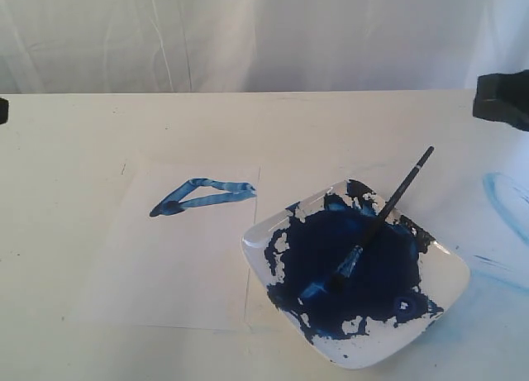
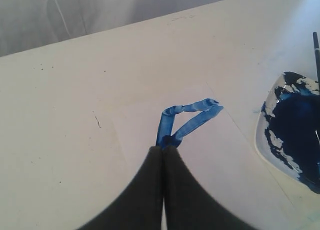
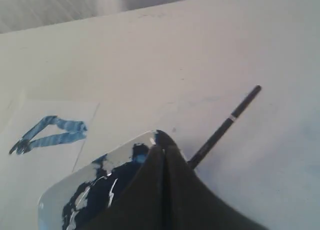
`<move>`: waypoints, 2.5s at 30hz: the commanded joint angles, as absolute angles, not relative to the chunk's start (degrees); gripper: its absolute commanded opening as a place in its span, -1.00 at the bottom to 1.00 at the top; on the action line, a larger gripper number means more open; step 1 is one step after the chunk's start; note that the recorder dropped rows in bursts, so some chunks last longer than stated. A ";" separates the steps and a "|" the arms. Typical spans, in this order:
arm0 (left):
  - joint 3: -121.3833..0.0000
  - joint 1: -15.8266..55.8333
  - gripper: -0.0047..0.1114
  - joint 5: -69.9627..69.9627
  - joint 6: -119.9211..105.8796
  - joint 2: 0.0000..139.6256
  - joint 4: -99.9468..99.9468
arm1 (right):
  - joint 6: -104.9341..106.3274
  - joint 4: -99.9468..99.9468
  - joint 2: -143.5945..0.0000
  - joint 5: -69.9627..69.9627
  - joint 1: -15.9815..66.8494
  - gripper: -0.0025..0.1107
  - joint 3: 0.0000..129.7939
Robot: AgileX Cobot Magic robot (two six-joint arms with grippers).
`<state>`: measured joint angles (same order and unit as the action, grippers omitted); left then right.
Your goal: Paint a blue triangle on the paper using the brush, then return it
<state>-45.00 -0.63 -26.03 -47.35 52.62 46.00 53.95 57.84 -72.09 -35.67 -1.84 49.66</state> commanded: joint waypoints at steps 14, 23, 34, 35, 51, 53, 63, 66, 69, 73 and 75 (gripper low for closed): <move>-45.03 -0.26 -0.92 -27.88 -46.20 50.64 45.23 | 64.06 59.31 -61.82 -42.12 3.76 -0.96 47.98; -45.03 -0.26 -0.92 -27.88 -46.20 50.64 45.23 | 64.06 59.31 -61.82 -42.22 3.97 -0.96 47.98; -45.03 -0.26 -0.92 -27.88 -46.20 50.64 45.23 | 56.29 58.80 -49.55 -42.02 3.98 -0.96 47.90; -45.03 -0.26 -0.92 -27.88 -46.20 50.64 45.23 | 55.08 58.80 -47.97 -41.89 3.98 -0.96 47.90; -45.03 -0.26 -0.92 -27.88 -46.20 50.64 45.23 | 29.02 57.77 -25.50 -40.64 3.98 -0.96 47.90; -45.03 -0.26 -0.92 -27.88 -46.20 50.64 45.23 | 28.84 53.69 -25.50 -40.64 3.98 -0.96 47.90; -45.03 -0.26 -0.92 -27.88 -46.20 50.64 45.23 | -2.58 17.24 -21.65 -28.35 3.98 -0.96 41.11; -45.03 -0.26 -0.92 -27.88 -46.20 50.64 45.23 | -5.59 9.91 -19.19 -22.52 3.98 -0.96 36.02; -45.03 -0.26 -0.92 -27.88 -46.20 50.64 45.23 | -5.59 4.78 -16.91 -18.19 3.98 -0.96 31.04; -45.03 -0.26 -0.92 -27.88 -46.20 50.64 45.23 | -5.59 0.00 -14.81 -13.35 3.98 -0.96 24.07; -45.03 -0.26 -0.92 -27.88 -46.20 50.64 45.23 | -5.23 -0.48 -14.26 -12.44 3.98 -0.96 21.20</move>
